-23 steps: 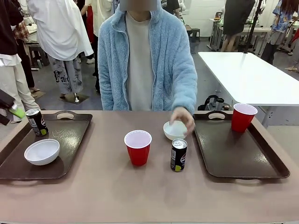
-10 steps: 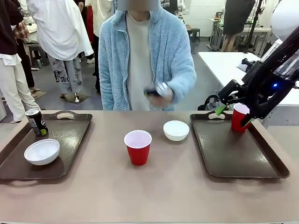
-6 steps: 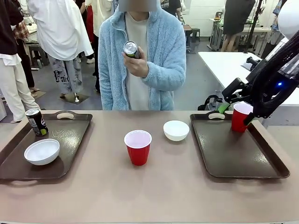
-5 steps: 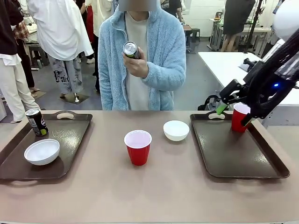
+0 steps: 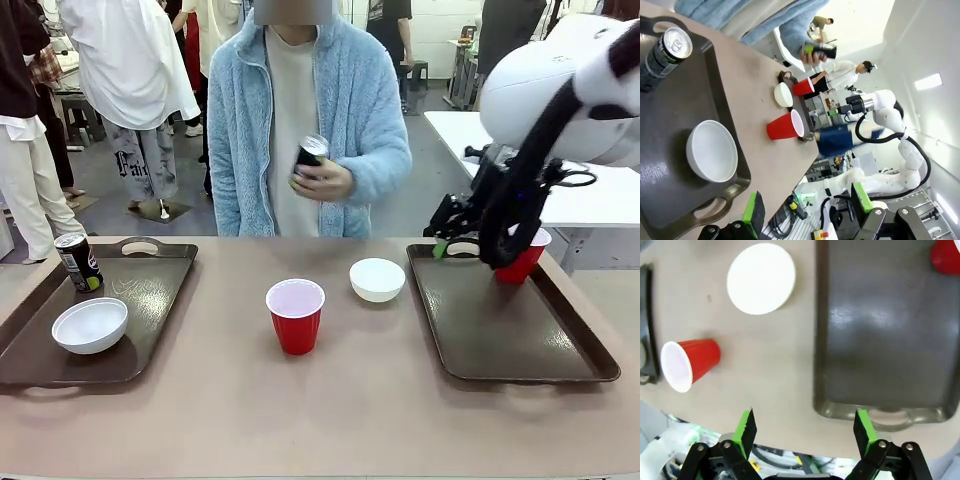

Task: Prepare tableware on both trays.
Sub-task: Pick up a Picnic Bowl from the table and place it on a Handle tray.

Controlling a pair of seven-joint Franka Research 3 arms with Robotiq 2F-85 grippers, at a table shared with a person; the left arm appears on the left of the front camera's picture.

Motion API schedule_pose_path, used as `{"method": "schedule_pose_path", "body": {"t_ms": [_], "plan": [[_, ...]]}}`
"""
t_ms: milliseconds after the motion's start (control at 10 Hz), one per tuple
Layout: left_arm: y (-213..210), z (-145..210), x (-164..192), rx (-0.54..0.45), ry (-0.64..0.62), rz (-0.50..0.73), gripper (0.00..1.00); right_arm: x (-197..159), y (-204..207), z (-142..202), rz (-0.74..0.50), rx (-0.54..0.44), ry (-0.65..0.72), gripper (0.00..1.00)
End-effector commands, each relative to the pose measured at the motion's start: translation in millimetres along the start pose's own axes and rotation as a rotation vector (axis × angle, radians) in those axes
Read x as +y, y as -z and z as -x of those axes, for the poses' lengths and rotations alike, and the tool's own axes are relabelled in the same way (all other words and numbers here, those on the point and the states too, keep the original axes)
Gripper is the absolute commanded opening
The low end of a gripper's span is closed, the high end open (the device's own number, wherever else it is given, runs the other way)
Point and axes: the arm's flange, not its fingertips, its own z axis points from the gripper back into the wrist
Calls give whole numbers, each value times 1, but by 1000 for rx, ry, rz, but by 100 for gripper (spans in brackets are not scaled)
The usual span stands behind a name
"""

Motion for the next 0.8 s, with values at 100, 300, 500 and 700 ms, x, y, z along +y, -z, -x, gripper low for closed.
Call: {"method": "schedule_pose_path", "body": {"t_ms": [100, 300, 500, 700], "plan": [[-2, -1, -2, -13, 4, 13, 92, -46, -46, 102, 41, 130, -173, 100], [-2, -1, -2, -13, 4, 13, 92, -64, -46, 120, -13, 120, -158, 100], [-2, -1, -2, -13, 4, 13, 92, -55, -49, 116, -19, 128, -152, 100], [-2, -1, -2, -13, 4, 13, 92, -55, -49, 116, -19, 128, -152, 100]]}}
